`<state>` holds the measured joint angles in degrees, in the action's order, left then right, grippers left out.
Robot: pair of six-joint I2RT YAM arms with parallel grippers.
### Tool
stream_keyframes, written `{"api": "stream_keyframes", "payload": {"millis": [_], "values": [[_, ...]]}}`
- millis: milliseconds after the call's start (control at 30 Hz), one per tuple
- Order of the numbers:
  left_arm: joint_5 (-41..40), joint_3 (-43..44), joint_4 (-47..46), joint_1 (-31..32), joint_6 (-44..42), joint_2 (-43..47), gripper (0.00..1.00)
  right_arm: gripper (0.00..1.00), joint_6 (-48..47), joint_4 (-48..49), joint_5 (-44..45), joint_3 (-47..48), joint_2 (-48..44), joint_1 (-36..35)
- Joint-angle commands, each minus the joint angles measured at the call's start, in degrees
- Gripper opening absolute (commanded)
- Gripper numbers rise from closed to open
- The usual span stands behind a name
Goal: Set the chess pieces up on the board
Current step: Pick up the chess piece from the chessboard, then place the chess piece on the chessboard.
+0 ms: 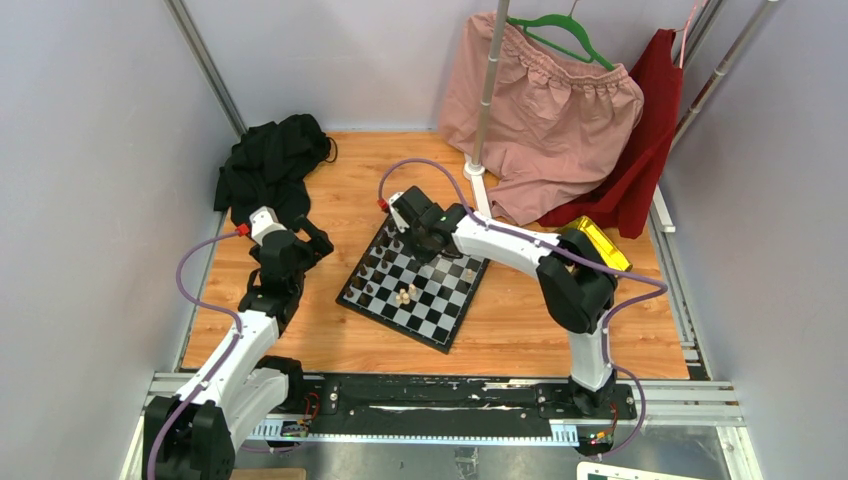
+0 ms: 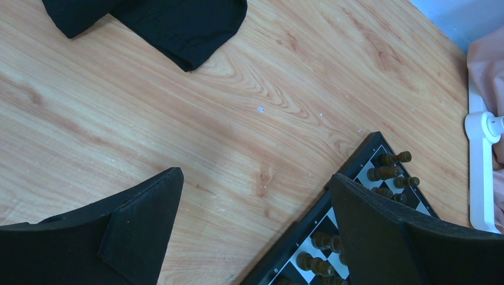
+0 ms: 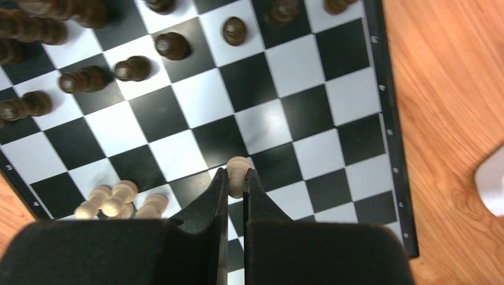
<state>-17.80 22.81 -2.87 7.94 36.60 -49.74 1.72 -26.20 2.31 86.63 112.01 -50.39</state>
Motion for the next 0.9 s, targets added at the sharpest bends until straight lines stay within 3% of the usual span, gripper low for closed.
{"api": "stream_keyframes", "payload": {"millis": [0,433,867], "values": [[-0.74,-0.4,-1.26,-0.39,-0.56,0.26,1.0,0.0,1.49,-1.31,3.25,-1.69,-2.67,2.98],[-0.39,-0.56,-1.51,-0.39,-0.47,-0.2,1.0,0.0,3.9,-1.4,3.41,-5.63,-4.45,11.23],[-0.22,-0.57,-1.61,-0.39,-0.48,-0.5,1.0,0.0,4.61,-1.4,4.22,-7.89,-5.19,14.34]]}}
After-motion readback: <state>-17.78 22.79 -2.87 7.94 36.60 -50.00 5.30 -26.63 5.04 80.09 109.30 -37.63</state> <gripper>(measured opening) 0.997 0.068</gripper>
